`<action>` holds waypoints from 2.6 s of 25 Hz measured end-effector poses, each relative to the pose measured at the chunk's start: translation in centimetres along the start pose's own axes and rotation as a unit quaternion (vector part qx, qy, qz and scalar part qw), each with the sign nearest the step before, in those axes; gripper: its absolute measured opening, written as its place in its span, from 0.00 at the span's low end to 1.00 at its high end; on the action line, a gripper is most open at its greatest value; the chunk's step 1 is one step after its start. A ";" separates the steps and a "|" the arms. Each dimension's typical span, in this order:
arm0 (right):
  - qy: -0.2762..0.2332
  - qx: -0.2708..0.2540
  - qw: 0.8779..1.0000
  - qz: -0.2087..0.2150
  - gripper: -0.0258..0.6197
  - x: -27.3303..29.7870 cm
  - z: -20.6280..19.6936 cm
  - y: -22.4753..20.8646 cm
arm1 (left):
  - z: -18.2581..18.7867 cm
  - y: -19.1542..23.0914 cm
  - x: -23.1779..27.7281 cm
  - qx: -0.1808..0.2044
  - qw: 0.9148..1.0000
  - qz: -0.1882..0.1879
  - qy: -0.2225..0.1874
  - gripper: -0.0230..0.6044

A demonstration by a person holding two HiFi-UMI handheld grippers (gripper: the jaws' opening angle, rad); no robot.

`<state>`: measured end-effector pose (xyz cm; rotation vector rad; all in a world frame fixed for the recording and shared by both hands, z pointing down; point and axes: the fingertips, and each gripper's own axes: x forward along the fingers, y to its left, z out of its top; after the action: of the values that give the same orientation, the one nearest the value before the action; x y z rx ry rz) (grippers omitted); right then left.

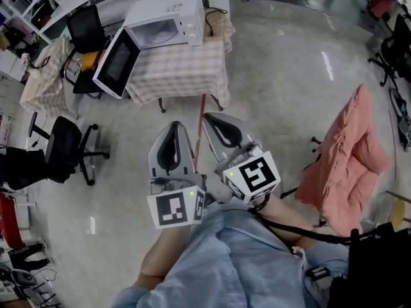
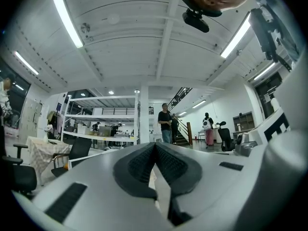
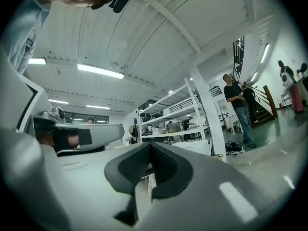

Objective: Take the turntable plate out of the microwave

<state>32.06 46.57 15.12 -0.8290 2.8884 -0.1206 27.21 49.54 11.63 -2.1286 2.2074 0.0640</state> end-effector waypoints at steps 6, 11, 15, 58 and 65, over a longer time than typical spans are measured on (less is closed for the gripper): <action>0.001 0.023 1.000 0.004 0.04 -0.8 -0.7 -1.6 | -1.0 -1.9 0.4 0.014 1.000 -0.001 0.017 0.05; 0.002 0.033 0.999 0.012 0.04 -0.1 -1.1 -2.0 | -1.5 -1.7 1.2 0.026 0.999 0.005 0.033 0.05; 0.000 0.038 0.999 0.011 0.04 0.9 -1.5 -2.8 | -2.0 -1.2 1.9 0.026 0.999 0.003 0.035 0.05; 0.063 -0.016 0.998 -0.008 0.04 32.9 -5.9 -2.2 | -5.4 27.3 19.5 -0.071 0.997 0.006 0.006 0.05; 0.058 -0.012 0.998 -0.004 0.04 35.7 -6.4 -4.6 | -5.9 28.5 22.7 -0.059 0.998 0.013 0.009 0.05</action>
<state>3.49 23.96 18.18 -0.8651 3.0000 -0.1382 -2.19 27.47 15.02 -2.1672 2.2963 0.1815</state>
